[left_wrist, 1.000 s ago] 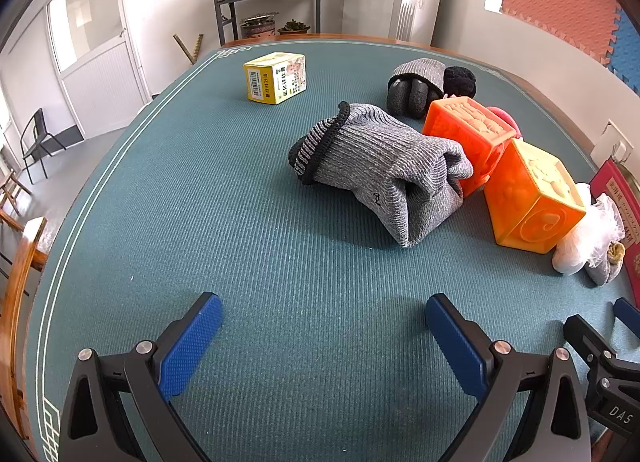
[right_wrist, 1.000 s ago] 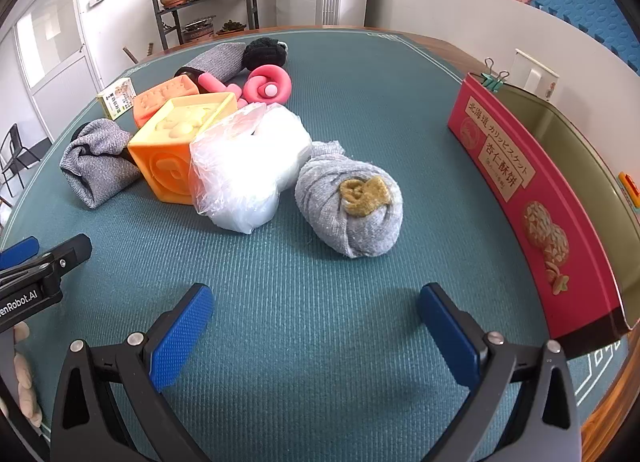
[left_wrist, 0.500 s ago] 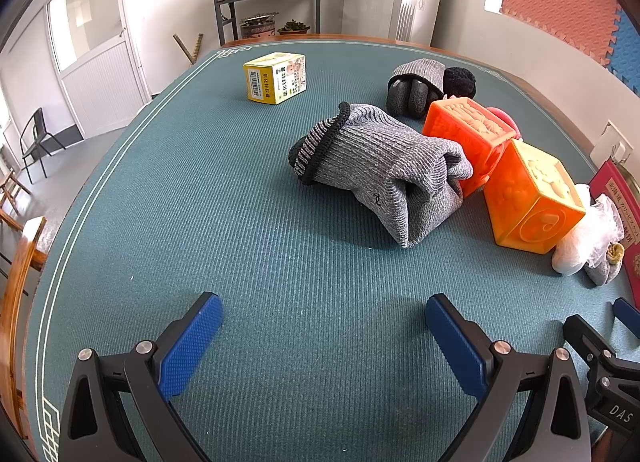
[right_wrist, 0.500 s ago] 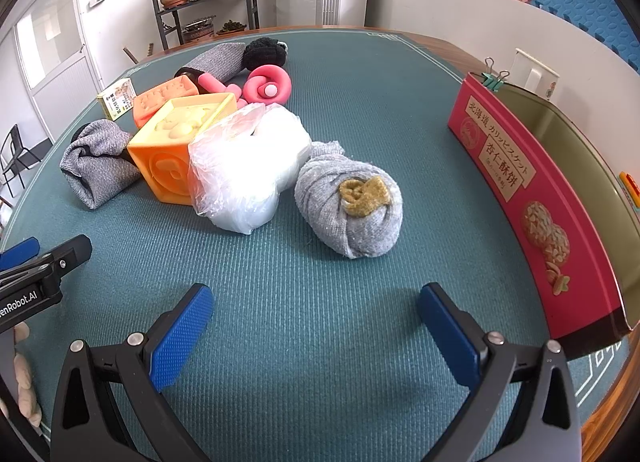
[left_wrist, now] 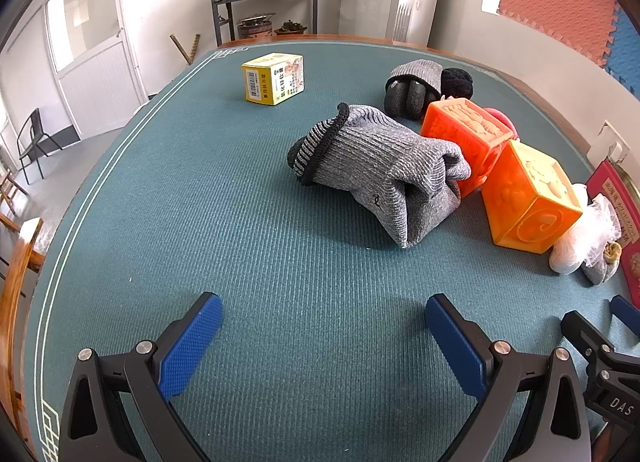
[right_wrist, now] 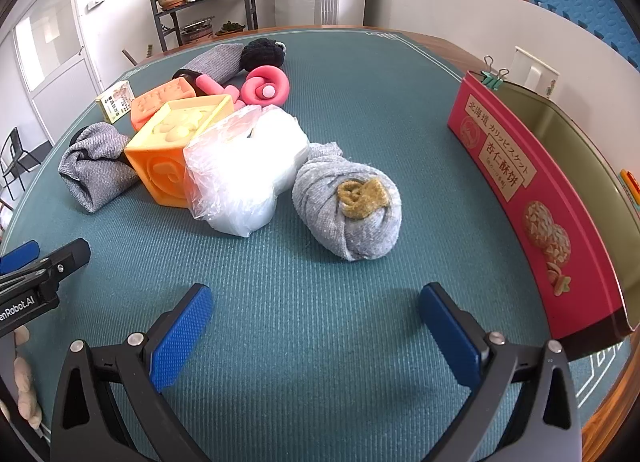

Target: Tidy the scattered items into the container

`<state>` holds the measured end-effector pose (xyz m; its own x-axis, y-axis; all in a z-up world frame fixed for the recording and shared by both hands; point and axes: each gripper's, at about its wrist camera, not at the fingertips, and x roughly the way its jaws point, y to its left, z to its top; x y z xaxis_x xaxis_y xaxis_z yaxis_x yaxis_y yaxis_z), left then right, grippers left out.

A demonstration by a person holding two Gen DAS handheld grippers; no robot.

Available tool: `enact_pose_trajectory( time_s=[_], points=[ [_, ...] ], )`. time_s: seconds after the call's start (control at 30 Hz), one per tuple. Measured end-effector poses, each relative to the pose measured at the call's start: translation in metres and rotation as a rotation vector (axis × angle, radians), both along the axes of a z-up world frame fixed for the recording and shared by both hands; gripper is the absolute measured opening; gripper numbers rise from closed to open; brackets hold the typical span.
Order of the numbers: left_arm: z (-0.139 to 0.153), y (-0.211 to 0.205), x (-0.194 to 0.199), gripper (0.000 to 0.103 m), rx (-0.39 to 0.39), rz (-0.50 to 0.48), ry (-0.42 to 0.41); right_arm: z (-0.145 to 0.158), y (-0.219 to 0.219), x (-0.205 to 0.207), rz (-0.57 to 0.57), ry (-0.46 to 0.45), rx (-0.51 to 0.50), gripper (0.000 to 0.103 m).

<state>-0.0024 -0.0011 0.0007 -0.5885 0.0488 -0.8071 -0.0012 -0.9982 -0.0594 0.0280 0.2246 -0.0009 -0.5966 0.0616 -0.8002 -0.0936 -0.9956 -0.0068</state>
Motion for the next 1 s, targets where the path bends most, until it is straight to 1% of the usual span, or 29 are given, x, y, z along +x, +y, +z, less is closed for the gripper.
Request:
enact_pose_trajectory(
  time_s=[0.17, 0.23, 0.33, 0.47, 0.63, 0.73, 0.83, 0.93, 1.0],
  points=[
    [0.002, -0.007, 0.002, 0.103, 0.052, -0.015, 0.013, 0.0, 0.001, 0.0, -0.001, 0.0, 0.0, 0.103],
    [0.001, -0.004, 0.002, 0.103, 0.036, -0.024, 0.007, 0.0, 0.001, 0.0, -0.002, 0.0, 0.001, 0.103],
    [0.001, 0.002, -0.001, 0.103, -0.016, -0.051, -0.021, 0.0, 0.001, -0.001, -0.002, 0.0, 0.001, 0.103],
    [0.009, 0.003, -0.01, 0.103, 0.008, -0.057, -0.029, 0.0, 0.002, -0.002, -0.002, 0.0, 0.001, 0.103],
    [0.024, 0.015, -0.032, 0.103, -0.025, -0.054, -0.006, 0.0, 0.002, -0.002, -0.002, 0.0, 0.0, 0.103],
    [0.021, 0.022, -0.046, 0.103, -0.025, -0.056, -0.025, -0.001, 0.003, -0.001, -0.002, 0.0, 0.0, 0.103],
    [0.016, 0.023, -0.056, 0.103, -0.001, -0.033, -0.044, -0.001, 0.003, -0.001, -0.002, 0.0, 0.0, 0.103],
    [0.013, 0.023, -0.062, 0.103, 0.021, -0.008, -0.045, -0.001, 0.003, -0.001, -0.002, 0.0, 0.001, 0.103],
    [0.012, 0.026, -0.064, 0.103, 0.015, -0.008, -0.034, -0.001, 0.002, -0.001, -0.002, -0.001, 0.001, 0.103]
  ],
)
